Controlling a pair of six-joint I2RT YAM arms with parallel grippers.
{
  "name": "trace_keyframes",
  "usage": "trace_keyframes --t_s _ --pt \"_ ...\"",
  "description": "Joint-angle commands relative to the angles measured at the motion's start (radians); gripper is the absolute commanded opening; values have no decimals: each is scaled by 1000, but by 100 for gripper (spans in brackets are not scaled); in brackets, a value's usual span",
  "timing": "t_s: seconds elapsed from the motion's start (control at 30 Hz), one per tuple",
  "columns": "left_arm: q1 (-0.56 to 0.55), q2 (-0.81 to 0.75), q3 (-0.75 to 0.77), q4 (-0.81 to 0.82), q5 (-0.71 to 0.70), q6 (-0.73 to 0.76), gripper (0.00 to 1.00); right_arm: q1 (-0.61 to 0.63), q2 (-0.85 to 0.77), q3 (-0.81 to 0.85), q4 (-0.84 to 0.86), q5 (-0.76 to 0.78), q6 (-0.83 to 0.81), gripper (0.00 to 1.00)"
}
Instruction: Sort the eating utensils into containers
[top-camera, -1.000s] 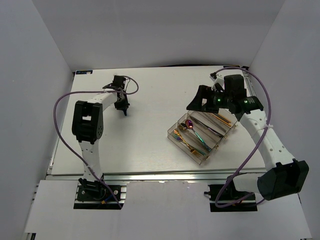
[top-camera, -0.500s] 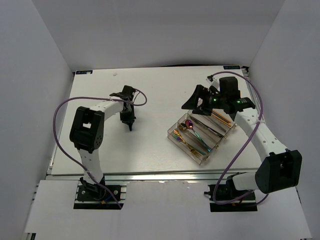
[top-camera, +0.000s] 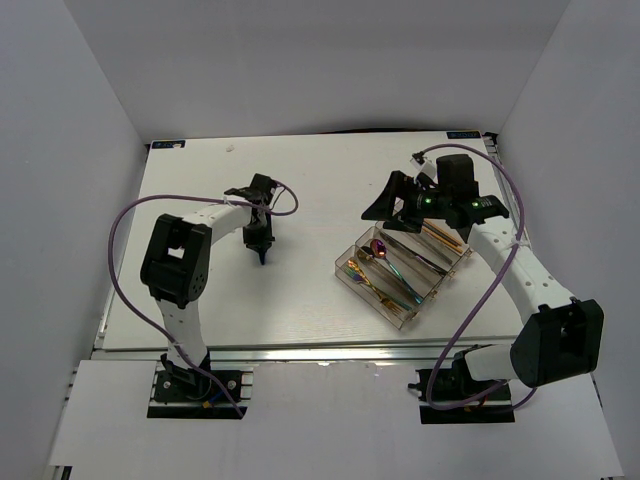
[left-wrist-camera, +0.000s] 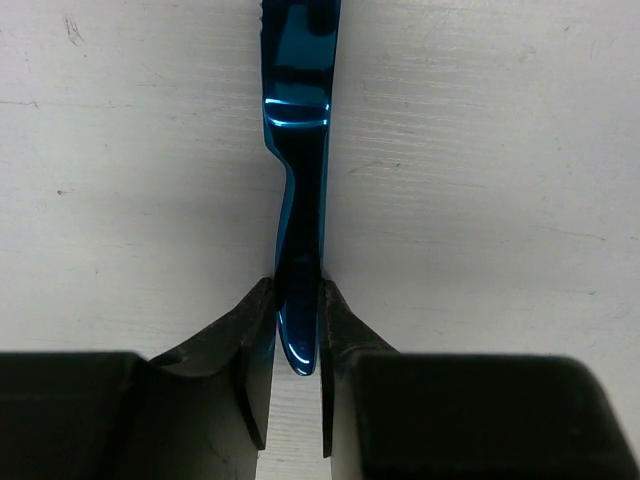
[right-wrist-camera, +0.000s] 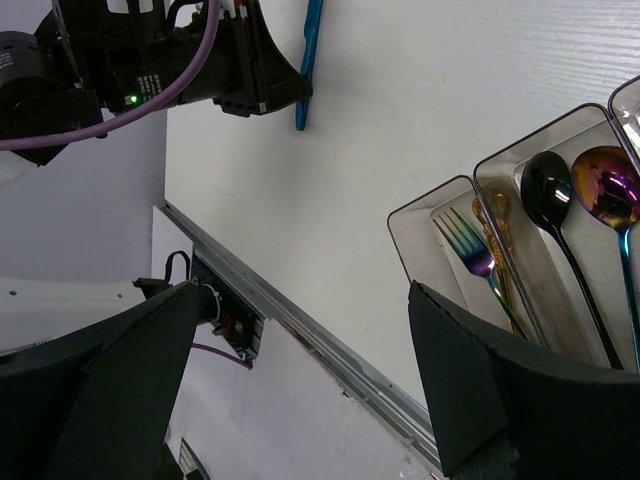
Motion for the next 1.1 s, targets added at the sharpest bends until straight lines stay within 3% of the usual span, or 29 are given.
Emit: trace_keyframes --t_s 0.0,0.17,0.5,0.67,0.77,1.07 --pt "-4 50 -78 -66 -3 -15 30 3 -30 6 4 1 -6 89" --pt "-6 60 -106 -49 1 -15 42 4 -36 4 -6 2 -14 89" --pt "-24 89 -94 -80 -39 -8 37 4 -35 -2 -6 4 -14 90" --pt "-24 94 -134 -29 20 -18 22 4 -36 -5 2 1 -13 89" --pt "-24 88 -146 -15 50 -22 0 4 -36 -11 10 -10 -13 89" --pt "-47 -70 -83 -75 26 -19 0 24 -13 -72 132 -53 49 89"
